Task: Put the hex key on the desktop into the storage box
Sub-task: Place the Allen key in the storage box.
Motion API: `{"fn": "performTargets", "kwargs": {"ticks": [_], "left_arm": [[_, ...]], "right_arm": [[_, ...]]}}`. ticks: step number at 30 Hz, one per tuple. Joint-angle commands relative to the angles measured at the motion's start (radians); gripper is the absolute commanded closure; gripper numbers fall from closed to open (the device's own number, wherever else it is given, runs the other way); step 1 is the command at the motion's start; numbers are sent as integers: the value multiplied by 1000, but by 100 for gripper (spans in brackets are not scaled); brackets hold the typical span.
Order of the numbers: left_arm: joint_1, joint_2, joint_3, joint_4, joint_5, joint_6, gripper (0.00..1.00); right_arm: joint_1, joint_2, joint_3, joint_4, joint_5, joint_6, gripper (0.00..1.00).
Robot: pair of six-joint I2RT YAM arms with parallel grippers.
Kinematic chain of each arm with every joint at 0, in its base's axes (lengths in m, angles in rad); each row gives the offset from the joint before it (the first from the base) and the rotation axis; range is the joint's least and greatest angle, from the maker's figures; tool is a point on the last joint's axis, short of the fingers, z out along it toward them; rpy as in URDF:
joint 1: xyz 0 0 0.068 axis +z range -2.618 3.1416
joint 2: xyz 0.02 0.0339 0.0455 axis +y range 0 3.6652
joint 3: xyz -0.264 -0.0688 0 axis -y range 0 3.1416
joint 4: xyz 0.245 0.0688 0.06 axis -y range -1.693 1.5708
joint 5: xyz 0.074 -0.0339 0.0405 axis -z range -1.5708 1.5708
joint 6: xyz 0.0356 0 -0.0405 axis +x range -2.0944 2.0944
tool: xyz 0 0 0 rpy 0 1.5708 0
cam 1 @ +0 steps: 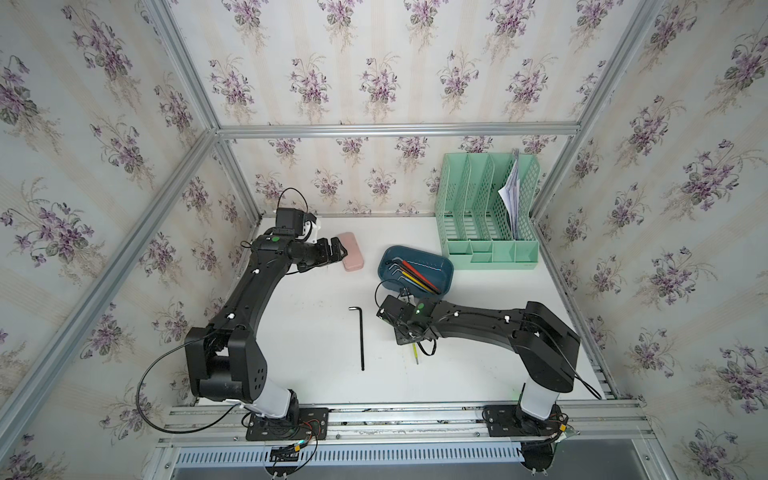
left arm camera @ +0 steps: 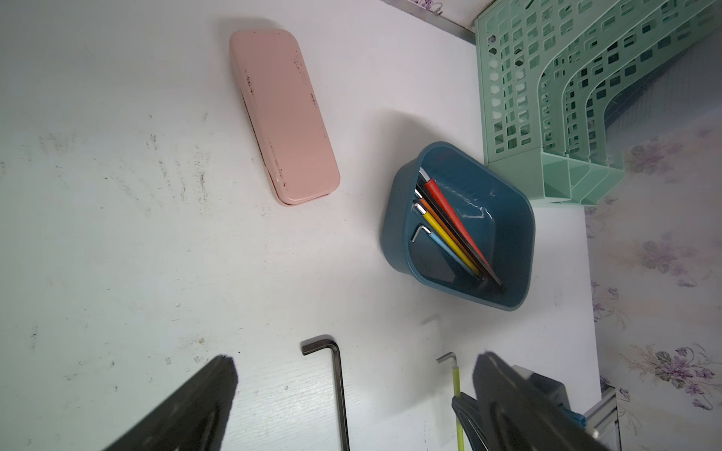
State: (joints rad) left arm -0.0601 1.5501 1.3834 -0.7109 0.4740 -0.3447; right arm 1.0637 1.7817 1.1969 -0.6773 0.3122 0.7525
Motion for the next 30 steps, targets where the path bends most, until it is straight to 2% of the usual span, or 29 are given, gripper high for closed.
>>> {"fn": "performTargets", "kwargs": {"ticks": [1,14,30], "left_arm": [[-9,15,12,-11,-2,7,1],[-33,57,35,-43,-30,22,1],[-61,93,63,-72,-59,55,1]], "right_arm": [[-16,-36,7,-15,70,-68,100],[-154,-165,29,55,41,-270,100],[-274,-133,137,127,-36,-535,100]]}}
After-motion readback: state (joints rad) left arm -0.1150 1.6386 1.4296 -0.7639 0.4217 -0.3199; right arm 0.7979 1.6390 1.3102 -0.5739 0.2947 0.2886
